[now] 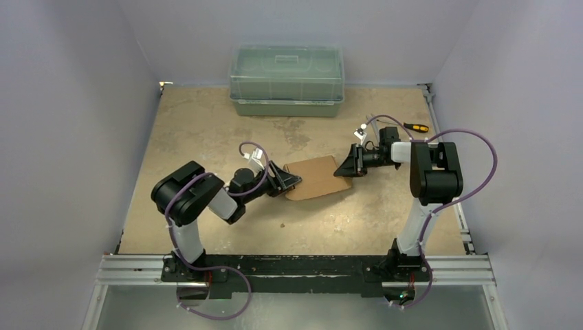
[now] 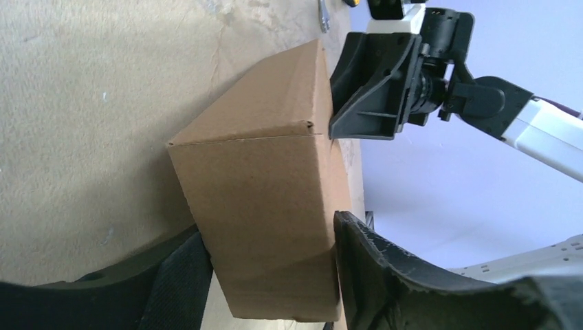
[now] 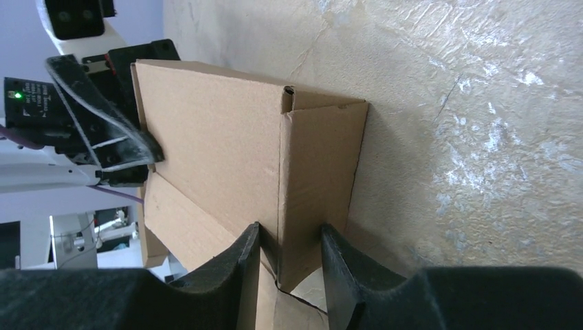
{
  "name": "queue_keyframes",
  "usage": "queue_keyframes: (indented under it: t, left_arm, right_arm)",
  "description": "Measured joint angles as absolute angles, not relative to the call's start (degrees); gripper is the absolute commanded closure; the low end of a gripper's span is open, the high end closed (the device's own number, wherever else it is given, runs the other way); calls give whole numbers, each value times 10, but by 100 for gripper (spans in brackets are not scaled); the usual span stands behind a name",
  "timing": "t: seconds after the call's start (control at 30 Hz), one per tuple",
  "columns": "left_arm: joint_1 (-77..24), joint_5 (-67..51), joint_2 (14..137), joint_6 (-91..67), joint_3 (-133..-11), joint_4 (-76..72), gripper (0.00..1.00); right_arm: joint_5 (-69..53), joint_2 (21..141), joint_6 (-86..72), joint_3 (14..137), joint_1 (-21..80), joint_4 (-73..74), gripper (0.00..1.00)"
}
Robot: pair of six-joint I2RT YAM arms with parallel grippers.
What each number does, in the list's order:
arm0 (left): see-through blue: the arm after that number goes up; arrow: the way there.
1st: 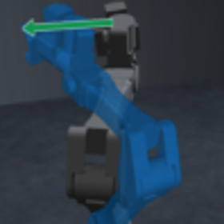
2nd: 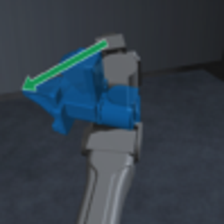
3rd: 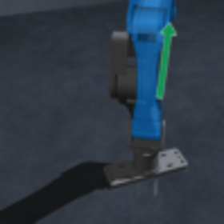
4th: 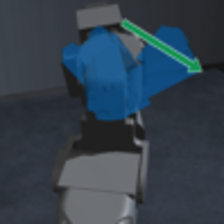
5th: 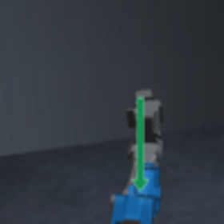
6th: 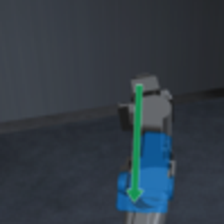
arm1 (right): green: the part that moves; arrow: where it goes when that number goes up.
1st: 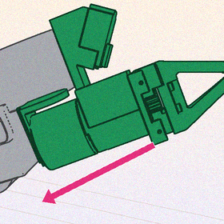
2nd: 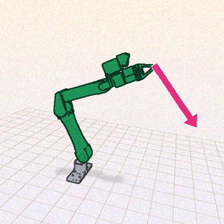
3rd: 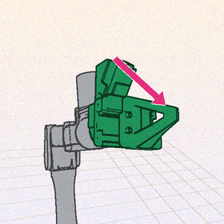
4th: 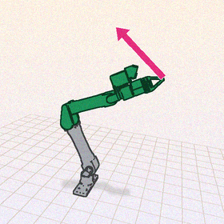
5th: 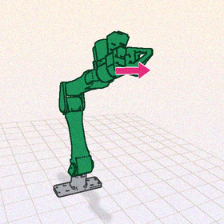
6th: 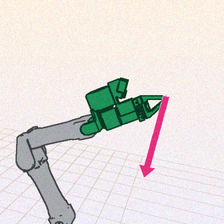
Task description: Fold the paper box
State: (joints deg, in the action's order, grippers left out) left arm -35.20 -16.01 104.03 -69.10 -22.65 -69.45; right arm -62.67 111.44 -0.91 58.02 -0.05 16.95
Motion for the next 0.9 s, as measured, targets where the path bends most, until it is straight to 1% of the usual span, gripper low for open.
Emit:
queue_keyframes:
  t: [0.07, 0.2, 0.27, 0.3, 0.33, 0.43, 0.5, 0.57, 0.67, 0.77, 0.9]
  left_arm:
    - [-356, -159, 1060, -701, -233, -702, 52]
    - [-357, -161, 1113, -737, -234, -759, 73]
    - [-358, -163, 1129, -749, -234, -781, 78]
    - [-358, -163, 1131, -754, -234, -786, 80]
    - [-358, -163, 1130, -754, -234, -788, 81]
    - [-358, -163, 1122, -754, -234, -781, 84]
    - [-358, -162, 1097, -743, -234, -762, 85]
    - [-358, -159, 1047, -717, -234, -714, 85]
    - [-358, -151, 963, -667, -240, -625, 86]
    - [-358, -141, 888, -605, -262, -512, 87]
    - [-358, -114, 803, -502, -317, -333, 91]
  right_arm:
    - [-628, 1114, -9, 580, -1, 171, 71]
    - [-627, 1114, -8, 581, -4, 171, 68]
    - [-628, 1114, -5, 581, -6, 173, 61]
    - [-628, 1114, -3, 582, -6, 175, 55]
    - [-629, 1114, 0, 583, -6, 178, 46]
    - [-627, 1114, 25, 593, -5, 202, 26]
    - [-622, 1112, 46, 598, -5, 221, 18]
    - [-618, 1096, 64, 599, -9, 239, 11]
    - [-606, 1036, 83, 599, -19, 255, 7]
    - [-604, 959, 98, 606, -38, 258, 5]
    - [-609, 876, 132, 632, -68, 269, 4]
